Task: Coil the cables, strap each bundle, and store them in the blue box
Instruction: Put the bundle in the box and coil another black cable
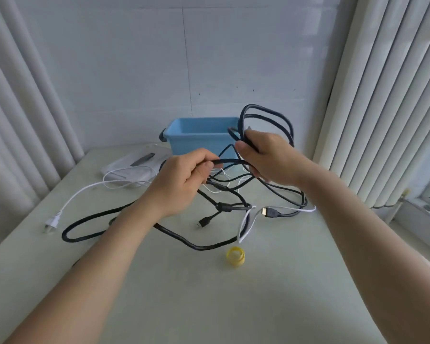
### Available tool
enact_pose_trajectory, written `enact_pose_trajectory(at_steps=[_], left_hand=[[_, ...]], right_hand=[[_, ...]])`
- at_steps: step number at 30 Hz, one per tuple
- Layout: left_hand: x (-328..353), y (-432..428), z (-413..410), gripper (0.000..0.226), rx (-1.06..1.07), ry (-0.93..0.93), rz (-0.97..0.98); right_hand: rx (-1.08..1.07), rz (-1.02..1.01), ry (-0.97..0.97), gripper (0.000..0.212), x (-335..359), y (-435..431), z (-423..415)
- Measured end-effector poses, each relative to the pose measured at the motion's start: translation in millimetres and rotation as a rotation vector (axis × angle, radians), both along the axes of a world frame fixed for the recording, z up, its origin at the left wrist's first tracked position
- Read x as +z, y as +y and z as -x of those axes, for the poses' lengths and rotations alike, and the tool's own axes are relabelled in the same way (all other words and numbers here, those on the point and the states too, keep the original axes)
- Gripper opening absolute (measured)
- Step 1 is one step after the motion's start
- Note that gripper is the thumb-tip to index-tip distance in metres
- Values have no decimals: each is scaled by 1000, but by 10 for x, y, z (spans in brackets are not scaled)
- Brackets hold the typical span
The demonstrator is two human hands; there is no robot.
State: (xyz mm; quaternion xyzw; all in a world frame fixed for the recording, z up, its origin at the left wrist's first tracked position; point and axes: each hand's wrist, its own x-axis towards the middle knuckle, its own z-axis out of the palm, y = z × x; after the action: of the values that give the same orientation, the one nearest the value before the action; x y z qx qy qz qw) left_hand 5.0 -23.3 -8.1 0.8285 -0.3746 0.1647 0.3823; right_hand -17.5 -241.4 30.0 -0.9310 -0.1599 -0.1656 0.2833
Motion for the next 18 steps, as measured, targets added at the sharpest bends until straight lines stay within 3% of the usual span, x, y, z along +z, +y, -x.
enact_pose_trajectory(at_steps=[7, 11, 14, 18], left_hand=[[71, 64, 19, 15, 28, 113, 116], [124, 205, 7, 42, -49, 192, 14], [129, 300, -59, 68, 82, 180, -214], [49, 388, -179, 59, 280, 153, -394]], right_hand=[[-85, 446, -58, 43, -1, 138, 101], [-151, 231, -31, 46, -20, 93, 39], [-219, 54, 7, 53, -53, 36, -28], [-284, -284, 94, 53, -85, -57, -103]])
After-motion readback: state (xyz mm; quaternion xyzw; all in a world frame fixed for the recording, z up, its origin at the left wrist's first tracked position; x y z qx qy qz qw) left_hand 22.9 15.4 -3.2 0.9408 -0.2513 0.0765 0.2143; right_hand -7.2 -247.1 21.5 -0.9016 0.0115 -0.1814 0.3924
